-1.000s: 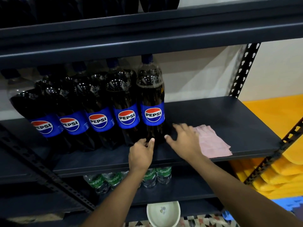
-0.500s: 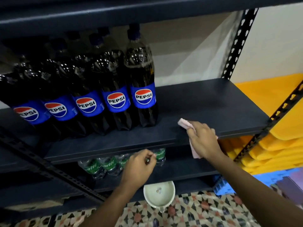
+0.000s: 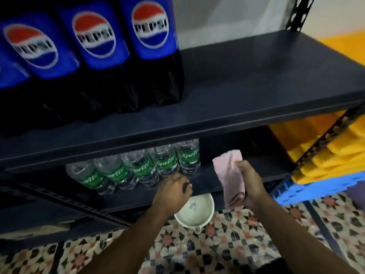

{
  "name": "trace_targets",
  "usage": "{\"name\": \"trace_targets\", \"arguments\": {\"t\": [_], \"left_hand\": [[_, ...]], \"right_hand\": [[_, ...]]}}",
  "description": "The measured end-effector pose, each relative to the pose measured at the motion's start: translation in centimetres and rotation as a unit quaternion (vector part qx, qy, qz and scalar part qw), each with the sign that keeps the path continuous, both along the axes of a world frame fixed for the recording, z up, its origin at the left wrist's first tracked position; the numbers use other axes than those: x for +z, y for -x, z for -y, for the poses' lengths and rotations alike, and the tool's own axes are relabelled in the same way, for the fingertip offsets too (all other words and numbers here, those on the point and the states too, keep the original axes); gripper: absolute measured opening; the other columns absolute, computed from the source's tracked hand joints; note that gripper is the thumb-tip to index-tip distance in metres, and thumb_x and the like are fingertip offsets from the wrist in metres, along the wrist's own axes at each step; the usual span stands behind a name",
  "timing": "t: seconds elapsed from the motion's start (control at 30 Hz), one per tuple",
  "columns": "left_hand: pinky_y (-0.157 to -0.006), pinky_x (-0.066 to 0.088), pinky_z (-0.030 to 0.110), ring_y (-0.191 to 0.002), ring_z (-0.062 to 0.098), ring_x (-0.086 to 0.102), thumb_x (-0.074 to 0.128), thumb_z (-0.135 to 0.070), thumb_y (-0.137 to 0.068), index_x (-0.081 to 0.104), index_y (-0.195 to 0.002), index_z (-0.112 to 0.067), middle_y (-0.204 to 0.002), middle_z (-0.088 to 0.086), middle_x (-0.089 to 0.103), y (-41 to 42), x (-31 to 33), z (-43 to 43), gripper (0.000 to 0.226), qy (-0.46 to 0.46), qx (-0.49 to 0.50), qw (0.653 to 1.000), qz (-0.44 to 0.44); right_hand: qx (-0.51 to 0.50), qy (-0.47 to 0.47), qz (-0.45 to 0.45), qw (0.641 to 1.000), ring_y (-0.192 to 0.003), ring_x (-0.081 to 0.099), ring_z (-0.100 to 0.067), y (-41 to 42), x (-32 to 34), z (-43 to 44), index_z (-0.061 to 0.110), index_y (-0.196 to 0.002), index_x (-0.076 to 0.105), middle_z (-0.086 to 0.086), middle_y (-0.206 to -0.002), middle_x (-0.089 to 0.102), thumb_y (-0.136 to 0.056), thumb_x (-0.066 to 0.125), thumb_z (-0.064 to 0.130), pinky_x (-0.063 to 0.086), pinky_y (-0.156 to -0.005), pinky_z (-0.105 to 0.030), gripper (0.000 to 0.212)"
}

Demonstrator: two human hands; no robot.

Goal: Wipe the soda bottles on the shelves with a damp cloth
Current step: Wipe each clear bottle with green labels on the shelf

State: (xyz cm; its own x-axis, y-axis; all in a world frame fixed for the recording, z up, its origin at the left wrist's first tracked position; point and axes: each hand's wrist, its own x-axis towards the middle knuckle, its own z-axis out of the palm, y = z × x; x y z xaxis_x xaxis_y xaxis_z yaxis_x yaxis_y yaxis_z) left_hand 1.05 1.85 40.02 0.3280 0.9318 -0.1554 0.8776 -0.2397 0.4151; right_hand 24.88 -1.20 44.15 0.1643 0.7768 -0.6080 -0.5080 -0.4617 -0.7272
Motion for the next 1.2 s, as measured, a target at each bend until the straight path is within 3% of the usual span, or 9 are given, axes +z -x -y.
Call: {"name": "trace_targets", "arguments": {"t": [0.17, 0.27, 0.43, 0.6, 0.7, 0.97, 1.1, 1.2], "left_hand": [[-0.119, 0.033, 0.033, -0.142, 0.017, 0.045, 0.05, -0.044, -0.109, 0.064, -0.142, -0.018, -0.15, -0.004, 0.052, -0.1, -11.0, -2.9, 0.045, -0.037, -0.039, 0.998, -0.025], [-0.122, 0.029, 0.035, -0.147, 0.017, 0.042, 0.048, -0.051, -0.107, 0.06, -0.147, -0.021, -0.157, -0.005, 0.048, 0.1, -17.1, -4.1, 0.052, -0.067, -0.039, 0.996, -0.039], [-0.116, 0.042, 0.042, -0.14, 0.018, 0.056, 0.042, -0.055, -0.102, 0.071, -0.136, -0.021, -0.147, -0.004, 0.063, 0.2, -22.6, -4.4, 0.056, -0.219, -0.034, 0.973, -0.063], [-0.118, 0.04, 0.039, -0.141, 0.018, 0.057, 0.041, -0.052, -0.104, 0.07, -0.137, -0.018, -0.147, -0.001, 0.065, 0.0, -24.5, -4.7, 0.056, -0.301, -0.025, 0.952, -0.059], [-0.118, 0.045, 0.039, -0.139, 0.019, 0.059, 0.045, -0.05, -0.105, 0.072, -0.135, -0.015, -0.145, 0.001, 0.066, 0.1, -25.4, -4.8, 0.053, -0.331, -0.029, 0.943, -0.027], [-0.117, 0.042, 0.038, -0.141, 0.02, 0.057, 0.043, -0.058, -0.102, 0.071, -0.137, -0.02, -0.147, -0.002, 0.064, 0.3, -24.8, -4.5, 0.059, -0.321, -0.036, 0.946, -0.017], [-0.128, 0.017, 0.032, -0.159, 0.014, 0.027, 0.038, -0.059, -0.109, 0.046, -0.159, -0.023, -0.169, -0.005, 0.036, 0.1, -22.5, -3.9, 0.063, -0.199, -0.048, 0.978, -0.032], [-0.128, 0.018, 0.034, -0.161, 0.018, 0.021, 0.043, -0.053, -0.11, 0.039, -0.163, -0.019, -0.173, -0.003, 0.027, -0.4, -20.5, -3.3, 0.063, -0.142, -0.045, 0.988, -0.052]], "right_hand": [[-0.019, -0.036, -0.052, 0.998, -0.088, 0.064, -0.026, -1.0, -8.4, -4.4, 0.005, -0.111, 0.065, -0.012, -0.092, 0.068, -0.1, 0.049, 0.031, 0.05, -0.082, -0.038, 0.032], [-0.015, -0.061, -0.092, 0.994, -0.101, 0.062, -0.031, -1.0, -13.1, -6.2, 0.008, -0.112, 0.063, -0.017, -0.105, 0.062, -0.098, 0.053, 0.035, 0.046, -0.098, -0.042, 0.032], [-0.003, -0.093, -0.126, 0.988, -0.082, 0.071, -0.024, -0.7, -17.9, -7.9, 0.009, -0.1, 0.071, -0.01, -0.089, 0.073, -0.098, 0.053, 0.031, 0.052, -0.088, -0.038, 0.029], [-0.006, -0.128, -0.147, 0.981, -0.073, 0.073, -0.022, -0.1, -20.4, -8.8, 0.01, -0.078, 0.078, -0.009, -0.082, 0.073, -0.099, 0.053, 0.028, 0.053, -0.082, -0.038, 0.038], [-0.004, -0.152, -0.149, 0.977, -0.074, 0.073, -0.022, 0.2, -20.7, -8.9, 0.009, -0.087, 0.076, -0.008, -0.084, 0.074, -0.098, 0.052, 0.029, 0.053, -0.083, -0.038, 0.032], [-0.005, -0.171, -0.13, 0.977, -0.092, 0.071, -0.026, 1.2, -21.1, -8.2, 0.008, -0.119, 0.067, -0.011, -0.103, 0.072, -0.097, 0.054, 0.028, 0.053, -0.098, -0.039, 0.032], [-0.019, -0.165, -0.117, 0.979, -0.09, 0.071, -0.029, 2.0, -19.8, -6.3, 0.007, -0.122, 0.067, -0.013, -0.102, 0.072, -0.095, 0.055, 0.029, 0.053, -0.092, -0.041, 0.037], [-0.033, -0.153, -0.11, 0.982, -0.092, 0.067, -0.032, 2.5, -18.4, -4.3, 0.007, -0.126, 0.065, -0.014, -0.101, 0.071, -0.092, 0.055, 0.025, 0.052, -0.094, -0.043, 0.039]]}}
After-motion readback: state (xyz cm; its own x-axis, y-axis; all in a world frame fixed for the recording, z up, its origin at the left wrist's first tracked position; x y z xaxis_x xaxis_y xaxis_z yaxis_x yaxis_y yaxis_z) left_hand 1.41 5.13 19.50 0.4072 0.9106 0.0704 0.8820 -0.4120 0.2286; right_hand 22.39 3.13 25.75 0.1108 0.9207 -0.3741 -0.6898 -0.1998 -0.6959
